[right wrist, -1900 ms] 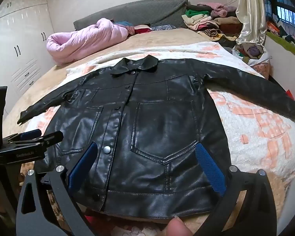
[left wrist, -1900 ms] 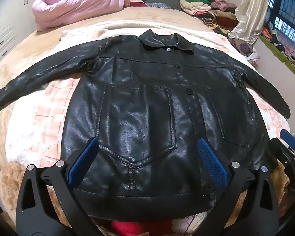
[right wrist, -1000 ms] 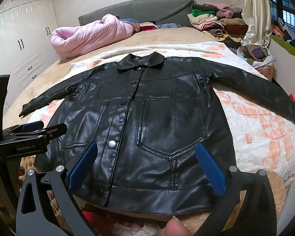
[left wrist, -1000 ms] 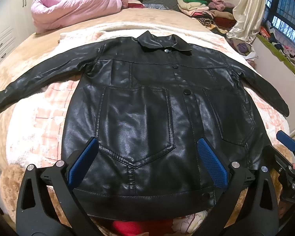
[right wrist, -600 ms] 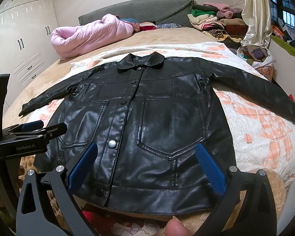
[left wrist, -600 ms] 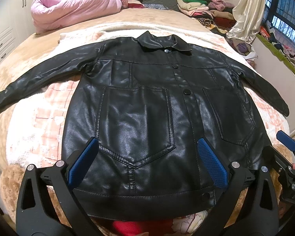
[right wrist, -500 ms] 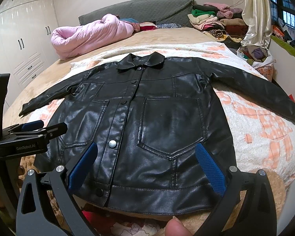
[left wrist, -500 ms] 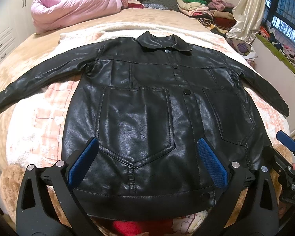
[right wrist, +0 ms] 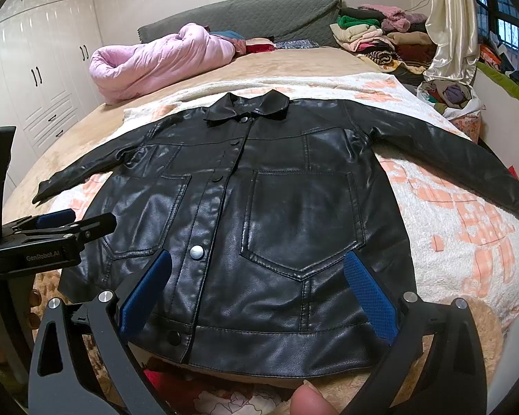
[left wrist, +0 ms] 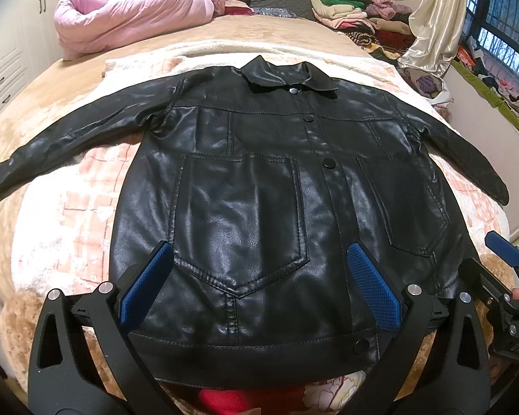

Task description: Fold large clothes

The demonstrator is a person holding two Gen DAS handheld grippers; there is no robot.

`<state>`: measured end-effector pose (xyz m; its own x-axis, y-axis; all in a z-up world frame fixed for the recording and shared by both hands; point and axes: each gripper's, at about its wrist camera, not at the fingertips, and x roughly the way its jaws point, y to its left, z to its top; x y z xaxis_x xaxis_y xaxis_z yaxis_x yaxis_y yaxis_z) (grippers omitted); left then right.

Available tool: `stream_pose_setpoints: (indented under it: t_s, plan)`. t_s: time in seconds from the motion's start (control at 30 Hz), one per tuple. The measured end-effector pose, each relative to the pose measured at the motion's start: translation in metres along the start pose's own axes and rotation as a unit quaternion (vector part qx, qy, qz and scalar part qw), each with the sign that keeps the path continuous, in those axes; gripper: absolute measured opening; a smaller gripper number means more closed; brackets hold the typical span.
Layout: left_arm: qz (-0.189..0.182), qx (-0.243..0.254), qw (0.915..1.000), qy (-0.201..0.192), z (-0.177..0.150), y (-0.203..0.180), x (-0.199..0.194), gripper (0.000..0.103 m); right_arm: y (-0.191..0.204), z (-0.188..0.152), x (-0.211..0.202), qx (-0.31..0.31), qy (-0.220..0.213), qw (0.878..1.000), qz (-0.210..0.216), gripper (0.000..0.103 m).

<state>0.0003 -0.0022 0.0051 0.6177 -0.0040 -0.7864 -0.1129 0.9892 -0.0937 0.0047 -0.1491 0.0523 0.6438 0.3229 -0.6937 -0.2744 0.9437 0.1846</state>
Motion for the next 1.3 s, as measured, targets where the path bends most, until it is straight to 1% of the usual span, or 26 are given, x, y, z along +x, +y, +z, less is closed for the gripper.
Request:
stream_pose_setpoints:
  t_s: [0.3,0.67,0.87,1.3]
  plan:
    - [-0.004,0.001,1.0,-0.002,0.004,0.001,-0.003,0.094,-0.001,-0.002,0.004,0.002,0.005,1.0,-0.001,0.099]
    - [-0.003,0.002,1.0,-0.002,0.007,0.002,0.002,0.094,-0.001,0.001,0.01,-0.002,0.007,1.0,-0.002,0.099]
    - [-0.005,0.0,1.0,0.001,0.019,0.005,0.011,0.094,-0.001,0.018,0.018,-0.007,0.001,1.0,-0.005,0.099]
    - [-0.009,-0.011,0.9999,-0.003,0.05,0.015,0.029,0.094,-0.007,0.056,0.039,-0.009,-0.002,1.0,-0.029,0.099]
